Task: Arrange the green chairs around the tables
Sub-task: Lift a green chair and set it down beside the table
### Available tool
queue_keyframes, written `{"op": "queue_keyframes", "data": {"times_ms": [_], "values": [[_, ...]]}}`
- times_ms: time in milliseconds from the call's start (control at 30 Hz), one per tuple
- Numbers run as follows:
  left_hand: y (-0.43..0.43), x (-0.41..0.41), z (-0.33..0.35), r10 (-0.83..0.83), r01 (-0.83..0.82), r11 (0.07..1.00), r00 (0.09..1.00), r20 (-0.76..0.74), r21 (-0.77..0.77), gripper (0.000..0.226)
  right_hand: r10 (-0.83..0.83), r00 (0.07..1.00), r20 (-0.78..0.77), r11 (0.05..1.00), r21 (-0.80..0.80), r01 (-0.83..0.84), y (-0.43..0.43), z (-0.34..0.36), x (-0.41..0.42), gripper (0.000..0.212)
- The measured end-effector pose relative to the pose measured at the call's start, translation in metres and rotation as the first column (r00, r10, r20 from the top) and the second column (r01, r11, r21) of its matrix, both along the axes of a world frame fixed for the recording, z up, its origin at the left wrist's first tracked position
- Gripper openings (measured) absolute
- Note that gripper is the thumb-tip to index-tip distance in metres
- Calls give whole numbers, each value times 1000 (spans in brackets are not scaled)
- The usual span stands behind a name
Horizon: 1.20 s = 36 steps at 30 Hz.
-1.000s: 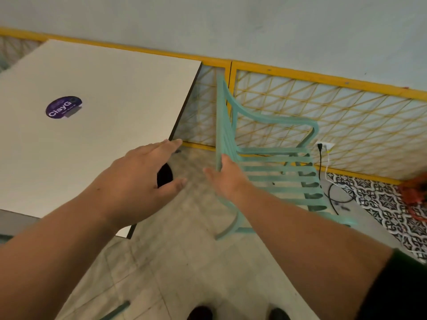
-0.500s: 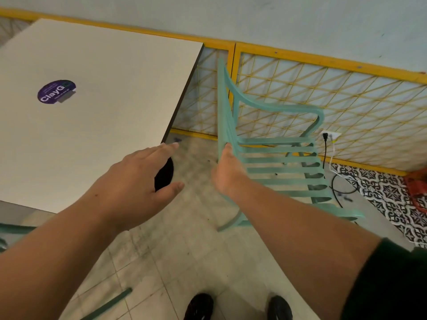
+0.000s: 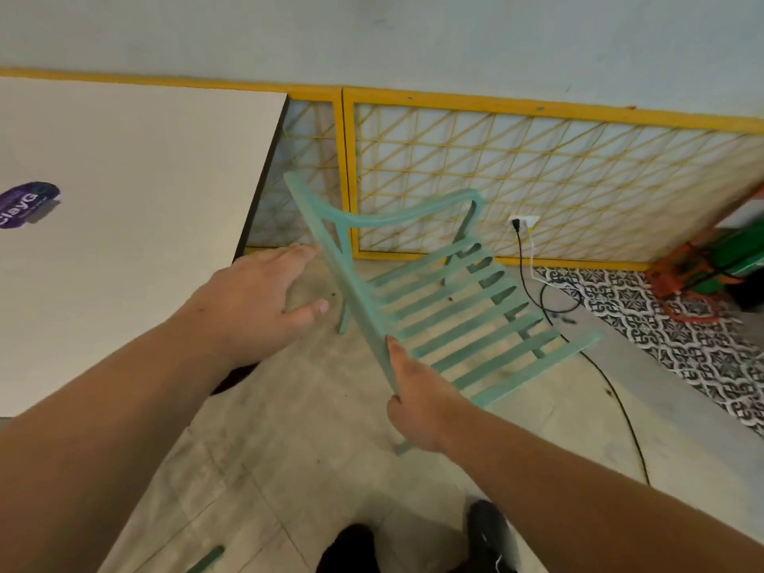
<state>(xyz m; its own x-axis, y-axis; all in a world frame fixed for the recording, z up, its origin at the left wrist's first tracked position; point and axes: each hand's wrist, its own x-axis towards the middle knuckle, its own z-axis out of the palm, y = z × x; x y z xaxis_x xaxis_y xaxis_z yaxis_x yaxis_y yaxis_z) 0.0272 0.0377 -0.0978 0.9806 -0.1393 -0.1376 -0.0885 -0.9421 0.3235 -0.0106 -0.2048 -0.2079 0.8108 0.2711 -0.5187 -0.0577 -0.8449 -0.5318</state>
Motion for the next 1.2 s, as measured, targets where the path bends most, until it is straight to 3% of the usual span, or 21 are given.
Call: {"op": "queue_keyframes", "data": {"times_ms": [333, 400, 533, 700, 800, 933, 1067, 1200], "values": [[-52, 18, -6, -192, 193, 981, 981, -24, 35, 79, -96, 995, -36, 982, -165, 89, -101, 17, -31, 82], [-65, 17, -11, -220, 220, 974, 975, -16, 46, 79, -107, 994, -15, 975, -197, 102, -114, 13, -29, 71], [-96, 17, -30, -274, 274, 958, 962, -11, 83, 82, -165, 982, 94, 958, -223, 182, -124, 2, -32, 31], [-118, 39, -53, -306, 299, 929, 952, -2, 217, 100, -157, 940, 303, 945, -230, 232, -125, -14, -44, 51], [-118, 68, -62, -274, 287, 893, 958, -88, 346, 105, -129, 932, 340, 954, -214, 211, -124, -18, -40, 50], [-120, 89, -80, -219, 308, 815, 948, -232, 491, 75, -156, 940, 304, 960, -178, 217, -123, -24, -36, 48], [-140, 92, -94, -200, 303, 792, 949, -243, 529, 40, -148, 940, 307, 961, -178, 209, -125, -27, -36, 48], [-149, 91, -94, -193, 283, 743, 958, -212, 607, 27, -135, 942, 309, 961, -191, 200, -125, -26, -34, 48]]}}
